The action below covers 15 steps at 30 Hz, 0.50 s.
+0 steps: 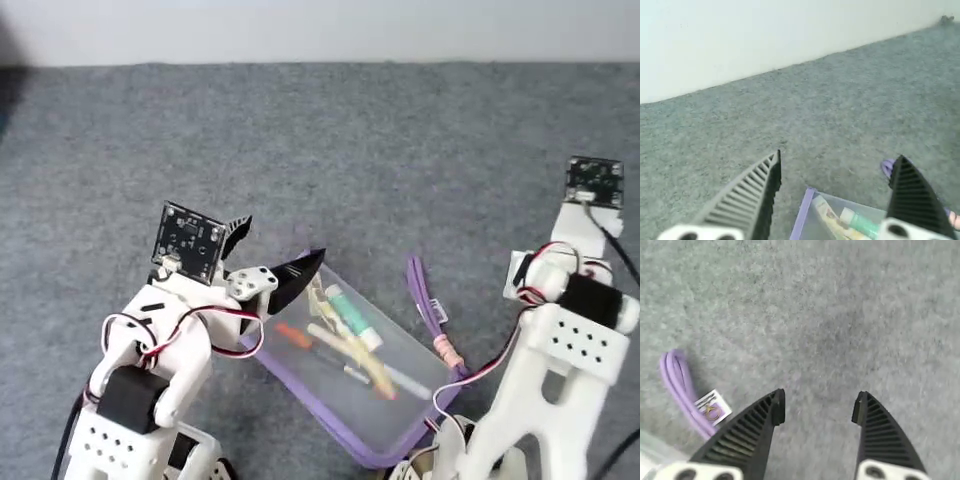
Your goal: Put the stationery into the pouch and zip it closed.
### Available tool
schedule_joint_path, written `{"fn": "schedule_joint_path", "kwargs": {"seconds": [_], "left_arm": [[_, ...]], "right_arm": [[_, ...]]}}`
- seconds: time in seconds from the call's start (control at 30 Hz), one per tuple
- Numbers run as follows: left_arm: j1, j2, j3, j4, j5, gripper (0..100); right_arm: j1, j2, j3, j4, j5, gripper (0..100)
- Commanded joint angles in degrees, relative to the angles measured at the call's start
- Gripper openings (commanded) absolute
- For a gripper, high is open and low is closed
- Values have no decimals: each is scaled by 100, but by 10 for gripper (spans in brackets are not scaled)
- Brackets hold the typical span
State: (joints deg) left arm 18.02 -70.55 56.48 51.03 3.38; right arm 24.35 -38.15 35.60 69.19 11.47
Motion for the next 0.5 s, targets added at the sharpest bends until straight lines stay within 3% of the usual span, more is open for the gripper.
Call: {"fn": "schedule_joint_path", "kwargs": {"seconds": [0.0, 0.2, 0.33, 0.43, 0.47], "left_arm": [[-35, -53, -198, -114, 88, 334], [-448, -53, -207, -105, 563, 310], [-905, -62, -356, -97, 826, 145], [-1029, -62, -462, -44, 853, 6], [-1029, -62, -505, 114, 862, 14]], "right_arm": [[48, -66, -624, 585, -290, 231], [48, -75, -1029, 1560, -791, 230], [48, -75, -1345, 2264, -1011, 215], [48, -84, -1495, 2492, -1073, 110], [48, -84, -1547, 2563, -1073, 61]]}}
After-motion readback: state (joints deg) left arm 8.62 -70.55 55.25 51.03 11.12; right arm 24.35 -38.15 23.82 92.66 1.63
